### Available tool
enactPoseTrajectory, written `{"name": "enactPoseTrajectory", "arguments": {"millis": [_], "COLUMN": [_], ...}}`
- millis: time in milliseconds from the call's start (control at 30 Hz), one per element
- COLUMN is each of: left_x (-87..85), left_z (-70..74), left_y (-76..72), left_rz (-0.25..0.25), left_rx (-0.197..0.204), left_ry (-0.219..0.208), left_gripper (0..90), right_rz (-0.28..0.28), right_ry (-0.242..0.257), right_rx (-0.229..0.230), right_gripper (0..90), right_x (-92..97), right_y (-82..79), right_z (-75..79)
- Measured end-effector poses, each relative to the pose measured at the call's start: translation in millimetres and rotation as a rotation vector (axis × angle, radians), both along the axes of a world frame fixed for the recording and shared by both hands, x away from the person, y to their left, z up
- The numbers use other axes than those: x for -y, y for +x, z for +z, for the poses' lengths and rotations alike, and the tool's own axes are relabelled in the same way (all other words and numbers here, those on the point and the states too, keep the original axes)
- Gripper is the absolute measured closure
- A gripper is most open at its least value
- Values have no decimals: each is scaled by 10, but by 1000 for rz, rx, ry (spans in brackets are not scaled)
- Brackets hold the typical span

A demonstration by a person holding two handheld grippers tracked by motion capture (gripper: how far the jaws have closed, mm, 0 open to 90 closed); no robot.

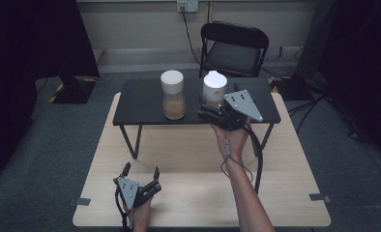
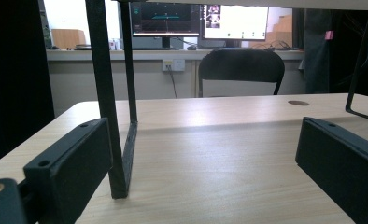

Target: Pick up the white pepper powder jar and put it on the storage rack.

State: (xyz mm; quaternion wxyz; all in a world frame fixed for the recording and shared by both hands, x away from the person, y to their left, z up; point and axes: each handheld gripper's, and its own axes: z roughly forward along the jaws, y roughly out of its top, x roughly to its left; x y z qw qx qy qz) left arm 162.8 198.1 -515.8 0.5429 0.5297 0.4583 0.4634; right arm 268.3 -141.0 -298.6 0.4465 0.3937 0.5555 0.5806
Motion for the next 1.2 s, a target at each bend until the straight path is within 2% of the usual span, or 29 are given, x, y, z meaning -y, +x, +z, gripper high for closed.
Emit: {"name": "enactPoseTrajectory", "arguments": {"millis": [733,900,1200], "left_x": [-2,-2,-2], "left_z": [0,0,0], "left_y": [0,0,0], "left_rz": [-1,-1,-1], "left_rx": [0,0,0], "left_ry": [0,0,0], "left_gripper": [33,33,33], "right_rz": [4,2,-1], "right_ry": [26,53,50], "right_rx": [28,37,50], "right_gripper": [0,0,0], "right_x": [175,226,279], "right_y": [-206,-266,-348], "right_z": [-142,-188,-254]}}
